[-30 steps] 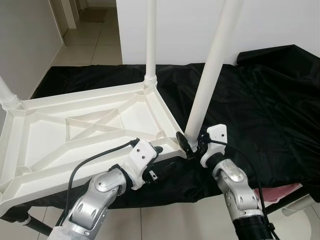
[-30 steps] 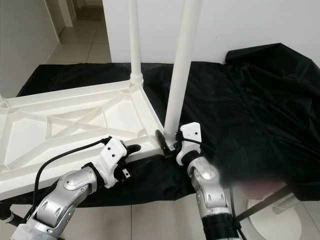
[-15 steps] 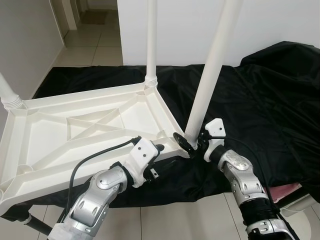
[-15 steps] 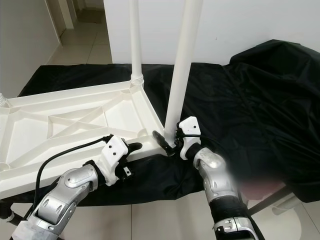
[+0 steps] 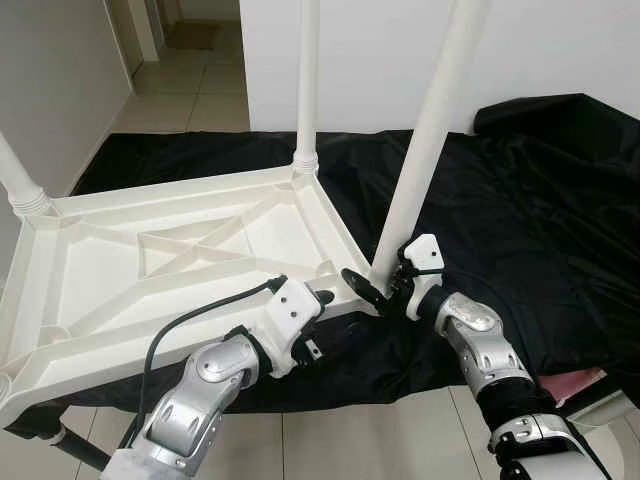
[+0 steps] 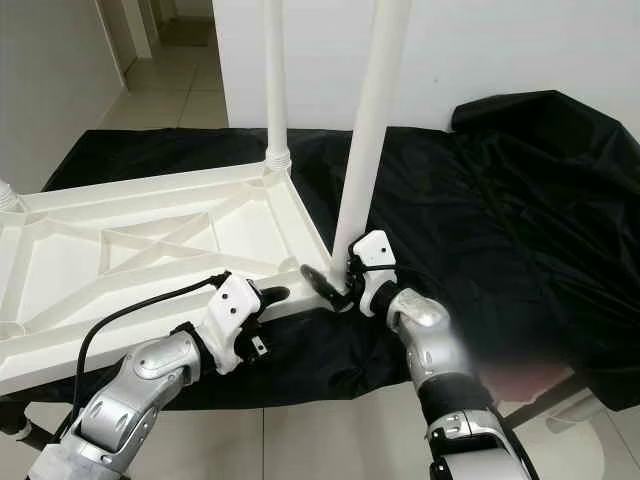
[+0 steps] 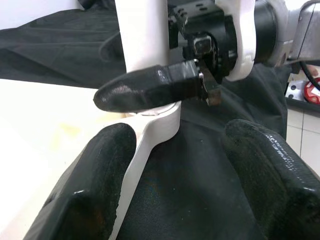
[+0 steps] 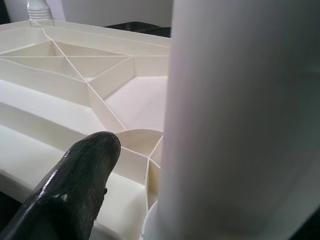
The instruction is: Building children table
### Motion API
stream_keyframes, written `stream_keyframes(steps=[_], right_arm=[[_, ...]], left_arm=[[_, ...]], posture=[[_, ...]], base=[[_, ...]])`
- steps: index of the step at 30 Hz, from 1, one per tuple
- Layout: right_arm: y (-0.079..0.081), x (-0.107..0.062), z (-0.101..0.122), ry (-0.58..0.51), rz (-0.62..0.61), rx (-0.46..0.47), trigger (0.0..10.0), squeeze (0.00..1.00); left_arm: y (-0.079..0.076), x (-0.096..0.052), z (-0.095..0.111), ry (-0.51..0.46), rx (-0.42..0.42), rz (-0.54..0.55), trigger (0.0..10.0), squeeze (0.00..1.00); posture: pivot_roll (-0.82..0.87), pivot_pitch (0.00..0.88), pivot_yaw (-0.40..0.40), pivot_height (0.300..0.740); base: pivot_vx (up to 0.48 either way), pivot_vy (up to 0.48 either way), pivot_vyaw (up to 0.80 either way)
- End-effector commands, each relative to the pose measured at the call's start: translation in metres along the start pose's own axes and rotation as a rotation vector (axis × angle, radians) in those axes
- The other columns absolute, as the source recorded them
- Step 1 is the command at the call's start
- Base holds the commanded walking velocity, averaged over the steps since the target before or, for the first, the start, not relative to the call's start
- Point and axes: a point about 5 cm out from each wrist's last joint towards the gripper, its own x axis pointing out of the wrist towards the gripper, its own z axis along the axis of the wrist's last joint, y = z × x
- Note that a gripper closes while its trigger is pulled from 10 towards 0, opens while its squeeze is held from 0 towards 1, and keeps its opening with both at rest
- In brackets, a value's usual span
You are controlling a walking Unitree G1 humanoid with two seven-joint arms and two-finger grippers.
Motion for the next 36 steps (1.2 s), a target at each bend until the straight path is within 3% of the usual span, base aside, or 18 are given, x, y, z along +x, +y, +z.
stream_keyframes(steps=[1,6,17,28,36], right_arm=[[0.002,0.003,0.0,-0.018,0.004,-0.004,10.0,0.0],[0.009,0.006,-0.001,-0.048,-0.003,-0.015,10.0,0.0],[0.022,0.002,-0.008,-0.105,-0.06,0.02,10.0,0.0],[0.017,-0.002,-0.009,-0.131,-0.144,0.022,10.0,0.0],[0.013,-0.005,-0.011,-0.126,-0.184,0.021,10.0,0.0]], left_arm=[[0.008,-0.001,-0.002,-0.003,0.007,0.076,10.0,0.0],[0.019,-0.001,-0.001,-0.004,0.081,0.128,10.0,0.0],[0.026,-0.001,0.002,-0.05,0.043,0.163,10.0,0.0],[0.036,0.006,0.001,-0.076,0.032,0.172,10.0,0.0],[0.034,0.007,-0.003,-0.081,0.006,0.138,10.0,0.0]], posture=[[0.04,0.004,-0.001,0.74],[0.04,0.0,0.009,0.74],[0.02,0.0,0.039,0.74],[0.0,0.0,0.036,0.74],[-0.01,0.004,0.034,0.74]], base=[[0.0,0.0,0.0],[0.0,0.0,0.0],[0.0,0.0,0.0],[0.0,0.0,0.0],[0.0,0.0,0.0]])
